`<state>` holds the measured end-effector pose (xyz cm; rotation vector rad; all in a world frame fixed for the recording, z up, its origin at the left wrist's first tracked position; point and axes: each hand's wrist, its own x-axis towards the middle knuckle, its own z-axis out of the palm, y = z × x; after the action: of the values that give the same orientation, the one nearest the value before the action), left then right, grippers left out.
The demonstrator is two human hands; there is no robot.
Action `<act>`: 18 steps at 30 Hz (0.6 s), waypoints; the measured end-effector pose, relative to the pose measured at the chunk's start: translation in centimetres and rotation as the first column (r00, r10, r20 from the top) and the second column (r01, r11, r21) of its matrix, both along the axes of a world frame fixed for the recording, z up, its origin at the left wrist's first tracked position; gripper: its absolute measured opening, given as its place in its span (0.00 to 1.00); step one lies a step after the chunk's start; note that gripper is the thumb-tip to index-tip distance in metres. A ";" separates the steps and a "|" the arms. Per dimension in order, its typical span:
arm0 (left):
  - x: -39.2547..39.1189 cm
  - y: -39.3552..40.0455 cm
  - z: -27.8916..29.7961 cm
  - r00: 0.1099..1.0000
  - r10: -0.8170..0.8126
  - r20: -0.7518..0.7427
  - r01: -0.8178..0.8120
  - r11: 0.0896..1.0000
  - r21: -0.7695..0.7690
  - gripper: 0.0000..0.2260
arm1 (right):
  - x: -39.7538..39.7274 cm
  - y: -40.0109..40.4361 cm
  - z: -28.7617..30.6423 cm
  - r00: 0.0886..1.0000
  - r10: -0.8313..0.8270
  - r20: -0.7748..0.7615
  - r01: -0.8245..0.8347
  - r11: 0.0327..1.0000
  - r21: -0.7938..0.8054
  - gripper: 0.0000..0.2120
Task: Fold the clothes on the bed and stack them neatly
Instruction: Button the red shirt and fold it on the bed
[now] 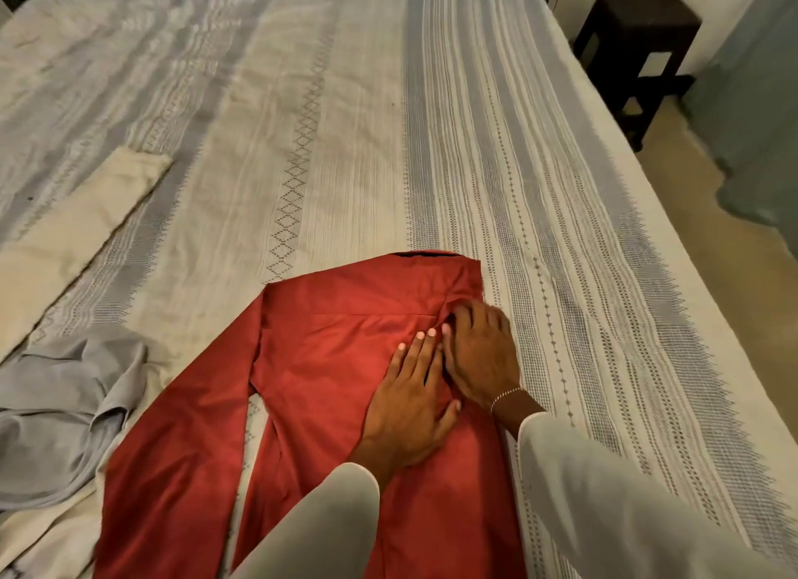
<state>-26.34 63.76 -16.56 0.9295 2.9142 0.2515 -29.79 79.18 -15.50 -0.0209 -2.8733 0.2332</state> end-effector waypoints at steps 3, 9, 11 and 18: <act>0.1 0.0 0.1 1.000 0.010 -0.019 -0.010 1.000 -0.030 0.39 | -2.1 -0.1 0.2 1.000 -0.001 -0.030 0.001 1.000 0.013 0.19; 0.5 -0.2 0.2 0.999 0.040 0.029 -0.039 0.998 -0.047 0.42 | -4.3 1.3 -2.4 0.963 0.029 0.269 -0.010 0.997 -0.070 0.36; 0.7 -0.2 0.1 0.998 0.054 0.042 -0.052 0.997 -0.054 0.42 | -4.4 1.5 -2.4 0.958 0.031 0.284 -0.015 0.998 -0.057 0.36; 2.6 -0.6 0.1 0.994 0.082 0.072 -0.080 0.996 -0.036 0.43 | -4.4 1.2 -2.2 0.941 -0.056 0.335 0.061 0.998 -0.005 0.37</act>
<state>-23.78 63.14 -16.46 0.7817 2.8829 0.2365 -34.21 80.35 -17.65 -0.1645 -3.2034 0.2619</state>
